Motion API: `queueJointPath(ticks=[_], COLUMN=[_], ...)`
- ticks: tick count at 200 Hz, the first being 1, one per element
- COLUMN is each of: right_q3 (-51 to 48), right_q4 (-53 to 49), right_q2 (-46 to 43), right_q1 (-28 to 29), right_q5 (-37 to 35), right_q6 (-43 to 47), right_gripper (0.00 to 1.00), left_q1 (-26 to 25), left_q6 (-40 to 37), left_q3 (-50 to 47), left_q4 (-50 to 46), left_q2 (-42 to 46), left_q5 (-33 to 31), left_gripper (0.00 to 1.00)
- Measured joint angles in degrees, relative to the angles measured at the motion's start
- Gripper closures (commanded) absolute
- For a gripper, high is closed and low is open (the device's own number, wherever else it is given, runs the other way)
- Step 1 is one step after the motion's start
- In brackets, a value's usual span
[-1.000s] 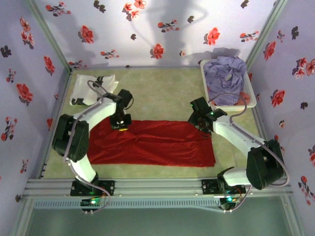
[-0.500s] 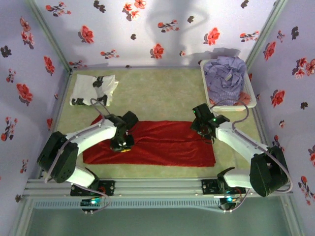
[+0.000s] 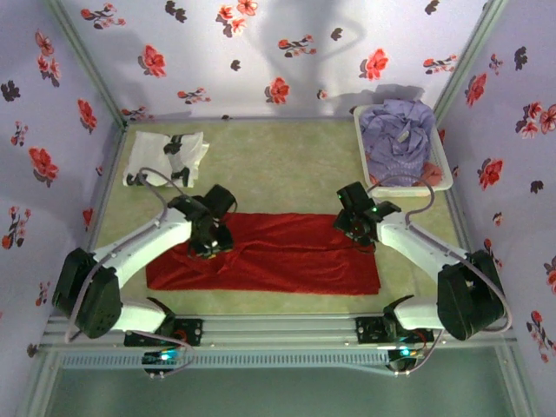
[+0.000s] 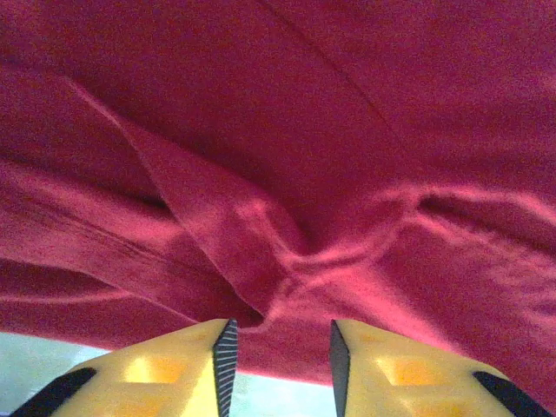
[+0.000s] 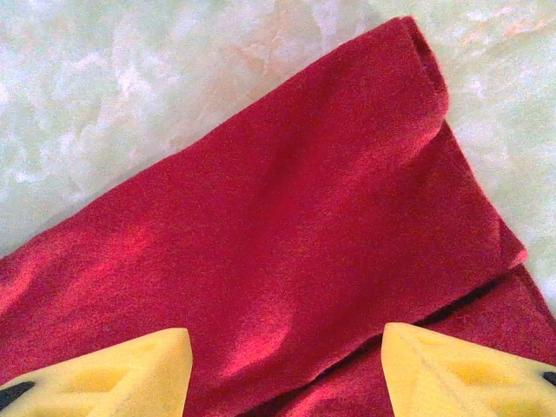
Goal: Fold and stack the t-shirts
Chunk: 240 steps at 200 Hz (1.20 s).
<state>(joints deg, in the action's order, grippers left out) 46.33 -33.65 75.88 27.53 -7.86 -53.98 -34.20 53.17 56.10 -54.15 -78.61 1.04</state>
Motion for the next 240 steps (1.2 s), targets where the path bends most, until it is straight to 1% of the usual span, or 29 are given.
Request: queueJointPath(ticks=[19, 25, 40, 57, 74, 113, 147, 165, 187, 240], right_q3=[0.13, 0.13, 0.17, 0.48, 1.01, 1.66, 1.95, 2.05, 2.12, 2.32], right_q4=[0.04, 0.04, 0.02, 0.02, 0.02, 0.02, 0.0, 0.02, 0.02, 0.46], right_q2=[0.02, 0.02, 0.09, 0.59, 1.14, 1.4, 1.51, 1.66, 2.27, 3.48], right_q1=[0.24, 0.28, 0.28, 0.28, 0.28, 0.28, 0.28, 0.28, 0.28, 0.28], right_q5=[0.42, 0.44, 0.5, 0.61, 0.63, 0.63, 0.66, 0.66, 0.96, 1.88], right_q6=[0.0, 0.0, 0.0, 0.02, 0.07, 0.68, 1.11, 1.27, 1.51, 1.97], right_gripper=[0.39, 0.39, 0.39, 0.39, 0.39, 0.39, 0.39, 0.39, 0.39, 0.39], left_q1=[4.81, 6.19, 8.07, 8.44, 8.44, 8.44, 8.31, 7.78, 5.95, -0.2], left_q6=[-3.91, -5.27, -8.31, -11.65, -13.64, -16.44, -17.66, -17.66, -17.05, -10.8], left_q3=[1.27, 1.55, 2.1, 3.48, 5.81, 9.75, 9.7, 8.9, 6.95, -0.07], left_q4=[-1.31, -1.51, -1.49, -1.42, -1.27, -1.29, -2.56, -3.39, -4.26, -6.12], left_q2=[-1.77, -2.78, -5.55, -9.09, -12.57, -17.97, -21.53, -21.49, -20.55, -14.56], left_q5=[-0.66, -0.9, -1.07, -0.96, -0.52, -1.97, -3.02, -3.02, -2.95, -0.85], left_gripper=[0.64, 0.65, 0.74, 0.91, 1.0, 1.0, 1.0, 1.0, 1.0, 1.0])
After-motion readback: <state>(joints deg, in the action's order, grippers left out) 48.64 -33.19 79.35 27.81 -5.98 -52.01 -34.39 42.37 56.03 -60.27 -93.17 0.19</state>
